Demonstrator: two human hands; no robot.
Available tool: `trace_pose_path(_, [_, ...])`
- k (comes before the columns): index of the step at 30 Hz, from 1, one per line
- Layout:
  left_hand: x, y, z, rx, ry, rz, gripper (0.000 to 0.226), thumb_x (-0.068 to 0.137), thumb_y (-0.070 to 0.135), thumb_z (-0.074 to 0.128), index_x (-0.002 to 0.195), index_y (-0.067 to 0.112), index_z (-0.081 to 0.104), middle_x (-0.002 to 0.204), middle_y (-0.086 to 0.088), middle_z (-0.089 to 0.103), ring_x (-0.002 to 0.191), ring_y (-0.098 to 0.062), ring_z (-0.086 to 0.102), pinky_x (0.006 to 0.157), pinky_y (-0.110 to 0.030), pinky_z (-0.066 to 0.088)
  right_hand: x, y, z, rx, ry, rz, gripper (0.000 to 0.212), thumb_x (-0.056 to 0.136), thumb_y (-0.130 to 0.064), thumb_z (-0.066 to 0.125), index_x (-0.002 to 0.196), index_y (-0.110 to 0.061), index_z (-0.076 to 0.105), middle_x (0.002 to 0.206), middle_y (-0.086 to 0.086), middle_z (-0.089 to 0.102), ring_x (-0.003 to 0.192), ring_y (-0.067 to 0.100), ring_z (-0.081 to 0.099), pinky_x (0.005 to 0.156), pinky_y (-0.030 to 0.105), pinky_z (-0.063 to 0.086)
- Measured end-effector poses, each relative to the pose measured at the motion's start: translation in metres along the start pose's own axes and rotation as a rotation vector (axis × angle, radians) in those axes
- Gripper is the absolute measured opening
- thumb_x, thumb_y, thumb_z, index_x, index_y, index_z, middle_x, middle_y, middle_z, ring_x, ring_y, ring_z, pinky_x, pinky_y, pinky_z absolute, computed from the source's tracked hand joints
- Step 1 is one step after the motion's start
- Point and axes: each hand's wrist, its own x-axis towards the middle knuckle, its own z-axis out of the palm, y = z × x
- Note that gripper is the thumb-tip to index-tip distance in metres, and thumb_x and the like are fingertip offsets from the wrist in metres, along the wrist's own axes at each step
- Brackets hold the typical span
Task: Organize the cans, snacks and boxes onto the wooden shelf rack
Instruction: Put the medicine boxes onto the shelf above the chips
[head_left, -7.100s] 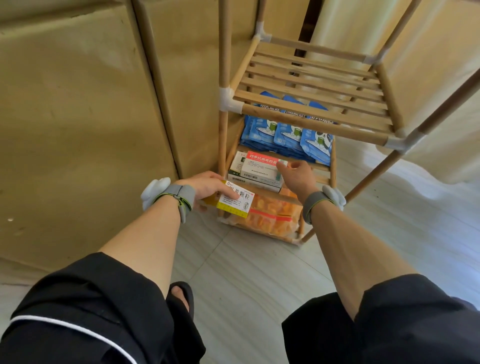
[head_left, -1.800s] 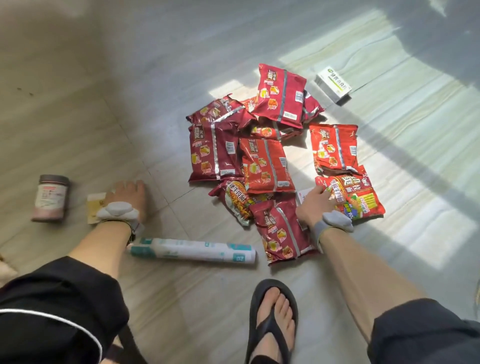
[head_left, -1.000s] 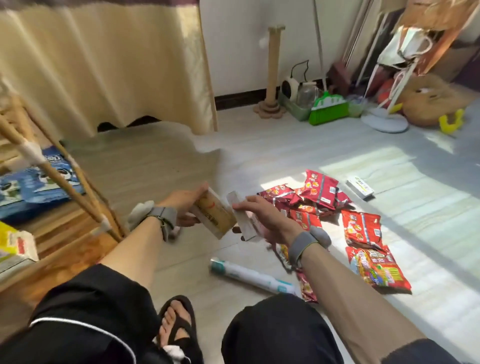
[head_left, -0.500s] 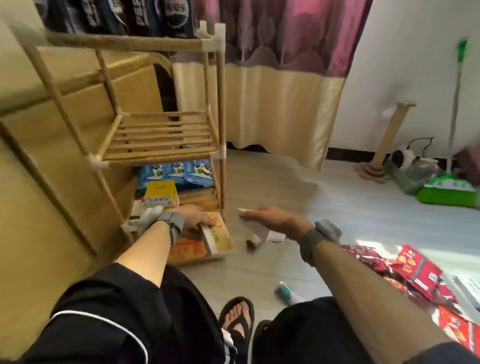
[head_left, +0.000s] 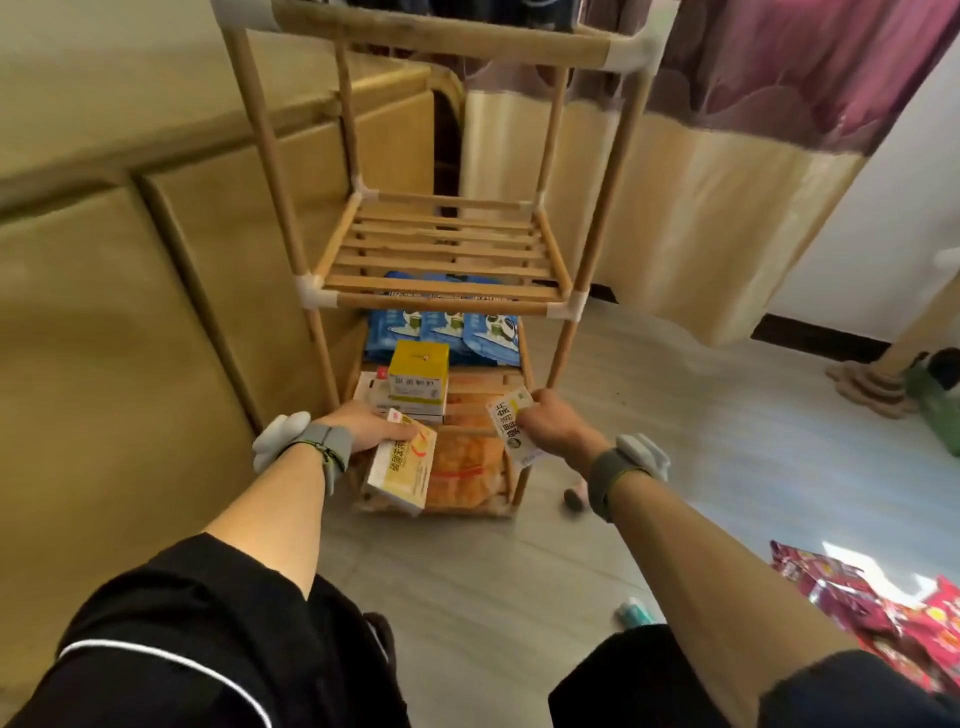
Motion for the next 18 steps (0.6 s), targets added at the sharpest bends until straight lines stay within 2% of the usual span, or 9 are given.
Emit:
trace_pose_path(2, [0.015,-0.014,-0.007,-0.016,0.005,-0.073,0.037,0.086,0.042,0.074,0.112,0.016,0.067,0.115,-0.005,0.069,0.094,-0.019,0.062,0.081,-0.028,0.044,0.021,-0.006,0.019,0.024,0.030,0.006,0.042,0.098,-0.014,0.050,0.138,-0.012,0.038,0.128,0.010,0.062,0.113,0.029,0.064,0.097,0.042,0.055])
trace_pose_path(4, [0.022,-0.016,-0.008,-0.032,0.027,-0.088,0.043,0.088,0.042,0.073,0.118,0.013,0.065,0.117,-0.005,0.068,0.098,-0.020,0.061,0.082,-0.027,0.043,0.031,-0.010,0.025,0.052,0.081,0.008,0.033,0.099,-0.008,0.048,0.130,-0.011,0.041,0.125,0.008,0.059,0.116,0.029,0.061,0.094,0.039,0.054])
trace_pose_path(7, [0.039,-0.019,-0.007,-0.104,0.007,-0.107,0.036,0.091,0.040,0.068,0.113,0.013,0.063,0.114,-0.005,0.068,0.099,-0.020,0.063,0.088,-0.031,0.049,0.066,-0.010,0.035,0.108,0.136,-0.007,0.031,0.092,-0.008,0.052,0.122,-0.013,0.046,0.121,0.003,0.061,0.114,0.026,0.062,0.095,0.047,0.056])
trace_pose_path(10, [0.053,-0.022,-0.007,-0.154,0.001,-0.122,0.039,0.093,0.042,0.066,0.117,0.011,0.067,0.111,-0.006,0.071,0.104,-0.025,0.067,0.099,-0.039,0.051,0.103,-0.003,0.047,0.159,0.166,0.029,0.030,0.091,-0.007,0.051,0.119,-0.017,0.047,0.125,0.008,0.065,0.111,0.030,0.066,0.093,0.050,0.057])
trace_pose_path(12, [0.059,-0.026,-0.009,-0.147,0.007,-0.123,0.040,0.093,0.044,0.064,0.117,0.012,0.068,0.109,-0.005,0.071,0.104,-0.025,0.067,0.099,-0.040,0.051,0.100,-0.009,0.048,0.208,0.183,0.075,0.031,0.096,-0.002,0.047,0.122,-0.018,0.044,0.124,0.007,0.063,0.113,0.029,0.064,0.091,0.042,0.056])
trace_pose_path(14, [0.065,-0.032,-0.012,-0.140,0.014,-0.139,0.043,0.092,0.047,0.064,0.117,0.012,0.068,0.110,-0.005,0.071,0.103,-0.024,0.067,0.097,-0.038,0.052,0.107,-0.006,0.051,0.213,0.185,0.102,0.035,0.098,0.000,0.046,0.131,-0.012,0.044,0.120,0.006,0.059,0.113,0.027,0.061,0.086,0.035,0.052])
trace_pose_path(18, [0.071,-0.039,-0.015,-0.176,0.041,-0.148,0.042,0.093,0.040,0.065,0.123,0.011,0.066,0.119,-0.008,0.070,0.108,-0.025,0.066,0.097,-0.036,0.051,0.123,-0.001,0.057,0.227,0.193,0.077,0.034,0.098,-0.004,0.048,0.132,-0.006,0.049,0.127,0.005,0.061,0.118,0.029,0.061,0.089,0.036,0.051])
